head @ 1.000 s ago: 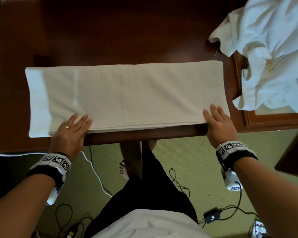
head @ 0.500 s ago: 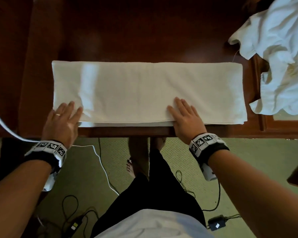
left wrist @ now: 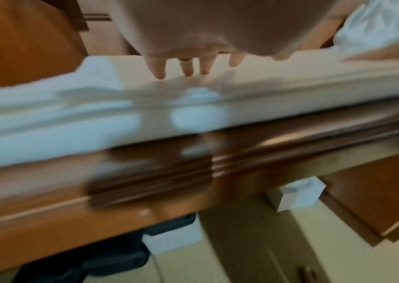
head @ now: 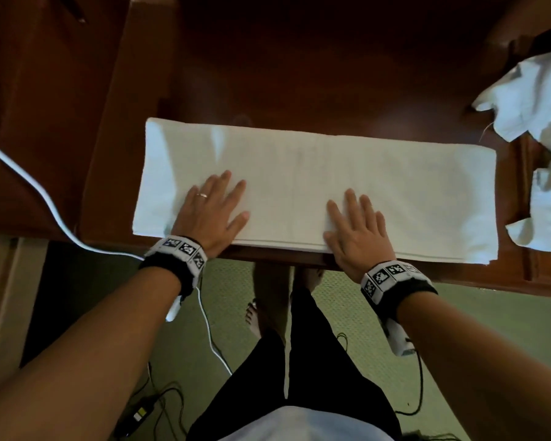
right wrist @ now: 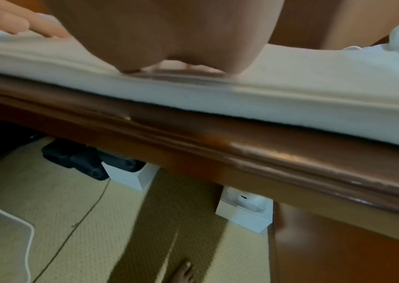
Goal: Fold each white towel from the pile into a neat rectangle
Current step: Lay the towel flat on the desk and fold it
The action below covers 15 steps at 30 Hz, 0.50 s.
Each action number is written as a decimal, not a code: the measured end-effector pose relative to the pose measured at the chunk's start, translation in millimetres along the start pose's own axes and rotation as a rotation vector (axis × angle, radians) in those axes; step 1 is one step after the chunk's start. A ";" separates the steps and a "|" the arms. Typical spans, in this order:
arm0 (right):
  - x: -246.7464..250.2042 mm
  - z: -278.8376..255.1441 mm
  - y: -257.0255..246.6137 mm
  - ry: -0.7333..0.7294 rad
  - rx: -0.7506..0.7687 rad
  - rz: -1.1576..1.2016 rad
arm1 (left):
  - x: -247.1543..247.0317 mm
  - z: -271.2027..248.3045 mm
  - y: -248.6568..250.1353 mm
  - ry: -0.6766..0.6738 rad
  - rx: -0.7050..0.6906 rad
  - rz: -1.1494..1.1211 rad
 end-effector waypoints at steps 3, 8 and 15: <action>-5.8 -0.1 2.0 -0.050 -0.018 -0.036 | -11.5 -2.1 -38.6 -0.104 0.114 0.059; 12.2 6.8 -6.9 0.046 0.006 -0.041 | -3.4 -15.1 -87.0 -0.135 0.358 0.039; 17.2 55.1 -31.6 0.162 0.064 -0.031 | -3.2 34.4 37.9 -0.010 0.086 0.001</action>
Point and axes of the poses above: each hand's wrist, its own z-axis towards the middle knuckle, its own x-axis out of the back of the hand, y = z × x, the point moved 1 cm from there along z, towards the middle knuckle, and after that the axes turned 3 degrees about x, right-handed, at the moved point
